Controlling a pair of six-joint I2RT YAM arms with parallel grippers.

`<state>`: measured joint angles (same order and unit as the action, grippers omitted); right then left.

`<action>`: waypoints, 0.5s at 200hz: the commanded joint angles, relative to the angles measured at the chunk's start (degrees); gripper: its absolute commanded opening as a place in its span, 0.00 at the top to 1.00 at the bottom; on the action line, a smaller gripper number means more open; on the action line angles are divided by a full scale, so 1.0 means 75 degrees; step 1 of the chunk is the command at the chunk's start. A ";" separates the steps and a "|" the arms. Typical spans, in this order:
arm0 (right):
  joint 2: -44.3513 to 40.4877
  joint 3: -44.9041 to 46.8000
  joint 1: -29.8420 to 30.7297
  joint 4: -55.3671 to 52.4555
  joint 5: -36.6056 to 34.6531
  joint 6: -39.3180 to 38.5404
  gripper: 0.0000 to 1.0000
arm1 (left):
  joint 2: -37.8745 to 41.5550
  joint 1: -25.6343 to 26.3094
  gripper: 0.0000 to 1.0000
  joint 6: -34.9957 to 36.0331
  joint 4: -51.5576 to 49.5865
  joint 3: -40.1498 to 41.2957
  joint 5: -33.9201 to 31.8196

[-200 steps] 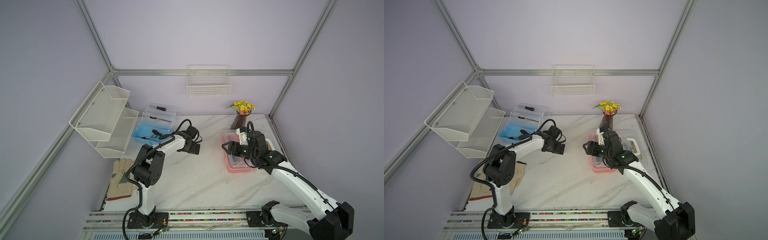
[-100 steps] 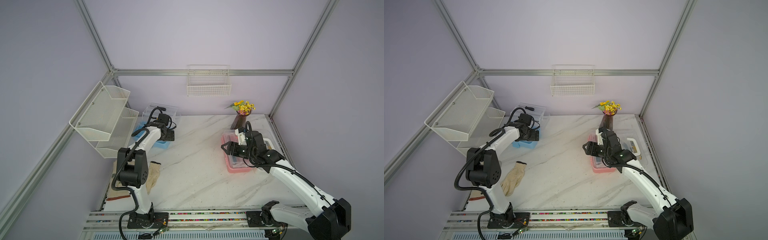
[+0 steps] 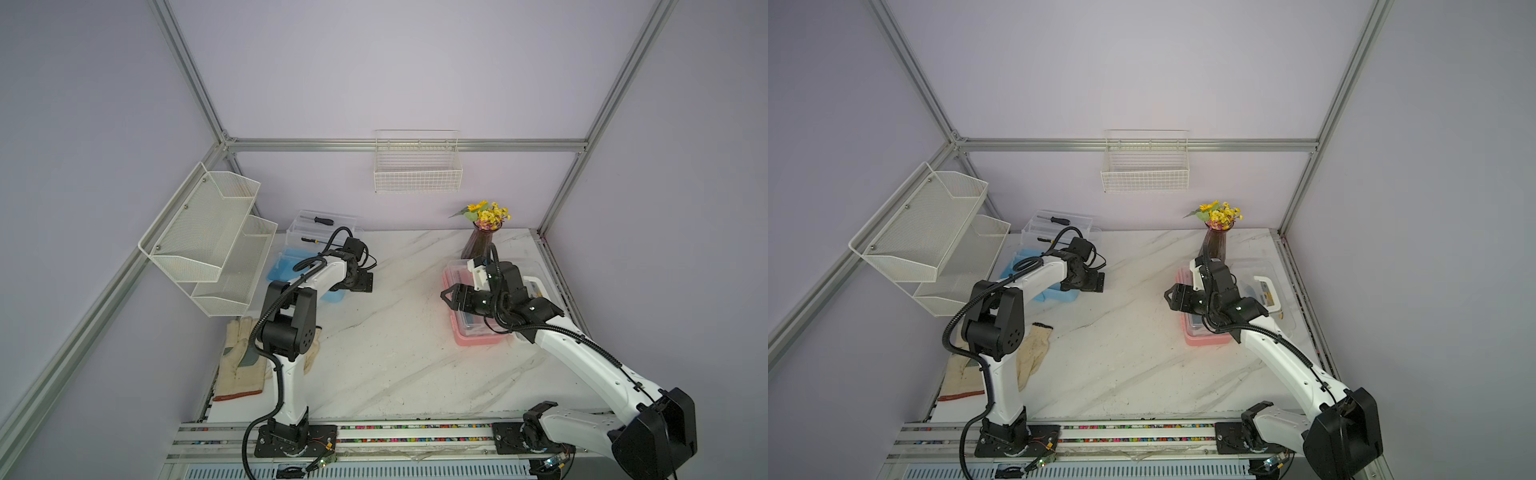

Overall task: Close toolboxes
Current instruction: Move the toolbox to the center of the board.

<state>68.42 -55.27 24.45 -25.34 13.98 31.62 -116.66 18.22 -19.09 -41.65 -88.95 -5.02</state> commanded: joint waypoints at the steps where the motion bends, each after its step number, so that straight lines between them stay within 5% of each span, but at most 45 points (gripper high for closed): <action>1: -0.0004 -0.0061 0.0022 0.0068 0.0055 -0.0114 0.28 | -0.0068 0.0924 0.03 -0.1123 0.0292 -0.0476 0.1059; 36: -0.0182 -0.0067 0.0019 0.0066 0.0118 0.0000 0.27 | -0.0329 0.1604 0.00 -0.2558 0.2456 -0.0743 0.2500; 56: -0.0272 -0.0023 0.0016 0.0047 0.0093 0.0059 0.27 | -0.0172 0.1657 0.00 -0.2526 0.3222 -0.1054 0.3028; 100: -0.0343 0.0080 0.0231 0.0137 -0.0359 0.0241 0.27 | 0.1499 0.1453 0.00 -0.1122 0.2135 -0.1182 0.1596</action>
<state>67.02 -55.22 24.58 -25.32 13.82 32.29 -115.70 31.44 -32.91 -23.79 -93.89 11.97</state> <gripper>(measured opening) 0.731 0.999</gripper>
